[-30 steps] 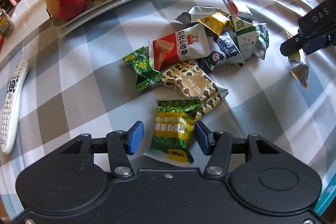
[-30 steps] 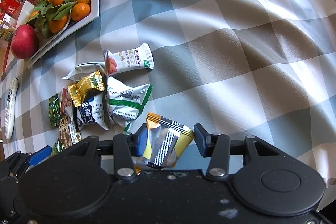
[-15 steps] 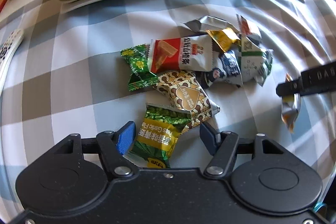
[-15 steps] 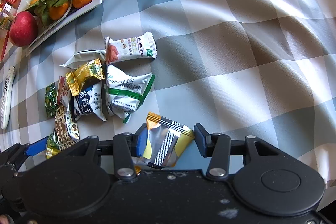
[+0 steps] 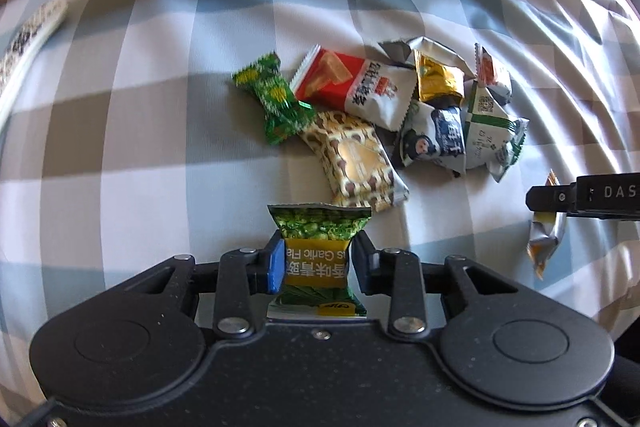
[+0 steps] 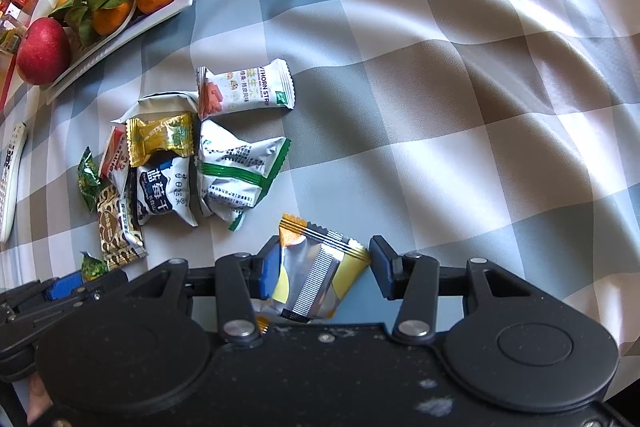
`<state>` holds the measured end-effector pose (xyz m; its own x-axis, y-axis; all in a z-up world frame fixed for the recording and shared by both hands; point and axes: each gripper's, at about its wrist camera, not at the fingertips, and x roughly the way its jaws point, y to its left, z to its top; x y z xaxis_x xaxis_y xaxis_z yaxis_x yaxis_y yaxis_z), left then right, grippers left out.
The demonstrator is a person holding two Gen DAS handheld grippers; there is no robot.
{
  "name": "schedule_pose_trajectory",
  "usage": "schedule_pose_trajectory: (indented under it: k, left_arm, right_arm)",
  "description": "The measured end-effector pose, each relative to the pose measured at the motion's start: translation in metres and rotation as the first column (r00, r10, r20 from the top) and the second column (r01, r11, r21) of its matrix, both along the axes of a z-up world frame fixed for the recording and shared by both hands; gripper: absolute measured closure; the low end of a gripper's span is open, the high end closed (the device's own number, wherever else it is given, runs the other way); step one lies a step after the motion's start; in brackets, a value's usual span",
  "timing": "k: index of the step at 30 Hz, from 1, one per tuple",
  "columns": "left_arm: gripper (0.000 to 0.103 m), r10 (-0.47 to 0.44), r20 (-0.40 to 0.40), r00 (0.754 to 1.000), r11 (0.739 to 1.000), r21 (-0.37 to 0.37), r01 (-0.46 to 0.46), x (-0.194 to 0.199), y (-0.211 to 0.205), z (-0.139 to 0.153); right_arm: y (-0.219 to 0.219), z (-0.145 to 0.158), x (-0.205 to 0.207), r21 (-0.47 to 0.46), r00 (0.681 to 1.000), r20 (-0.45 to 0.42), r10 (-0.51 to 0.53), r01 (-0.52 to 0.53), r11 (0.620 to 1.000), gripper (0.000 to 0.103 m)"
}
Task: Organize snacks
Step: 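Lift both held snacks and carry them back toward the gold tray, then open the left tool over the tray while the right tool releases its wrapper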
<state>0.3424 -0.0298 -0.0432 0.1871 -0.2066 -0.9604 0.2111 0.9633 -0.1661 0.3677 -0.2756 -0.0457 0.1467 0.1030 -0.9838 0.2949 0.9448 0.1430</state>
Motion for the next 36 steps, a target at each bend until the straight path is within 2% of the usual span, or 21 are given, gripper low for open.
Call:
schedule_pose_trajectory:
  k: [6,11,15,21,27,32,36]
  left_arm:
    - [0.062,0.041,0.014,0.999,0.999,-0.02,-0.041,-0.013,0.003,0.021]
    - [0.062,0.058,0.068,0.996,0.998,0.007,-0.058,-0.05,0.005,0.05]
    - [0.062,0.084,0.087,0.993,0.996,-0.015,-0.083,-0.094,0.009,0.07]
    - [0.061,0.076,0.158,0.984,0.997,0.004,-0.077,-0.163,0.016,0.092]
    - [0.061,0.085,0.129,0.988,0.996,-0.017,-0.084,-0.226,0.02,0.086]
    - [0.061,0.083,0.13,0.988,0.995,0.037,-0.088,-0.268,0.015,0.073]
    - [0.061,0.097,0.112,0.989,0.994,0.043,-0.103,-0.293,0.017,0.064]
  right_arm:
    - [-0.001,0.008,-0.006,0.022,1.0,0.02,-0.021,0.021,1.0,0.054]
    - [0.003,0.029,-0.026,0.052,0.996,0.073,-0.047,0.043,0.998,0.054]
    - [0.015,0.055,-0.066,0.009,0.986,0.168,-0.022,0.021,1.0,0.054]
    - [0.025,0.08,-0.15,0.075,0.97,0.238,-0.042,0.025,0.997,0.054]
    - [0.034,0.088,-0.235,0.058,0.964,0.265,-0.036,0.021,0.998,0.054]
    - [0.042,0.079,-0.291,0.044,0.969,0.245,-0.018,0.007,0.999,0.054]
    - [0.046,0.071,-0.325,0.047,0.976,0.219,-0.017,0.007,0.999,0.054]
